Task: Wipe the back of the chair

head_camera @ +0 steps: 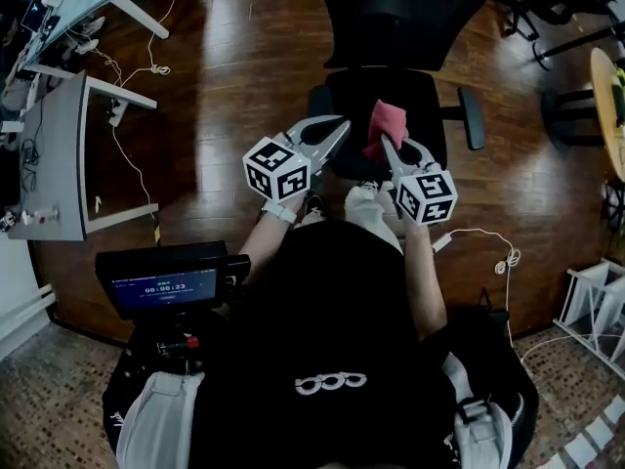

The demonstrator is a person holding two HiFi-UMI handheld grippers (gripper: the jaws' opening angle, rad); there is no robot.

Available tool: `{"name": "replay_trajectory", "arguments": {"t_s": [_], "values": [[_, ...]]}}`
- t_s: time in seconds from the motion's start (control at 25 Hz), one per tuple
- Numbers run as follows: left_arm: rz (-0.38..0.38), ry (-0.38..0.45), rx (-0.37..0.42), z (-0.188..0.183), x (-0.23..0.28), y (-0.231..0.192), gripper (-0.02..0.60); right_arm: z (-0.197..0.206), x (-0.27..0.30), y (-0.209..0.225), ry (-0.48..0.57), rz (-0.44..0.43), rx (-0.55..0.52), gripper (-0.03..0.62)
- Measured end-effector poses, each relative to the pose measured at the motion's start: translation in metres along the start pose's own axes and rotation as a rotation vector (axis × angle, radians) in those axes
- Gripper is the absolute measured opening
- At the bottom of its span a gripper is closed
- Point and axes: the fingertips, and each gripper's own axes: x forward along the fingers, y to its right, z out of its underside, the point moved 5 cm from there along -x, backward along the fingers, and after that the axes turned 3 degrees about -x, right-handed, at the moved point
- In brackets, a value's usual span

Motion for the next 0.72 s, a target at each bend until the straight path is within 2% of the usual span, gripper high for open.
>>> {"name": "replay_trajectory", "arguments": {"t_s": [0.24, 0.48, 0.72], "values": [[0.016, -0.002, 0.027, 0.03, -0.001, 0.035, -0.008, 0.018, -0.037, -0.016, 0.027, -0.012, -0.018, 0.046], [0.011, 0.008, 0.032, 0.022, 0.02, 0.054, -0.008, 0.008, -0.063, 0.006, 0.028, -0.012, -0.017, 0.044], [0.025, -0.008, 0.045, 0.032, 0.029, 0.064, -0.008, 0.022, -0.077, 0.015, 0.033, 0.013, 0.008, 0.044]]}}
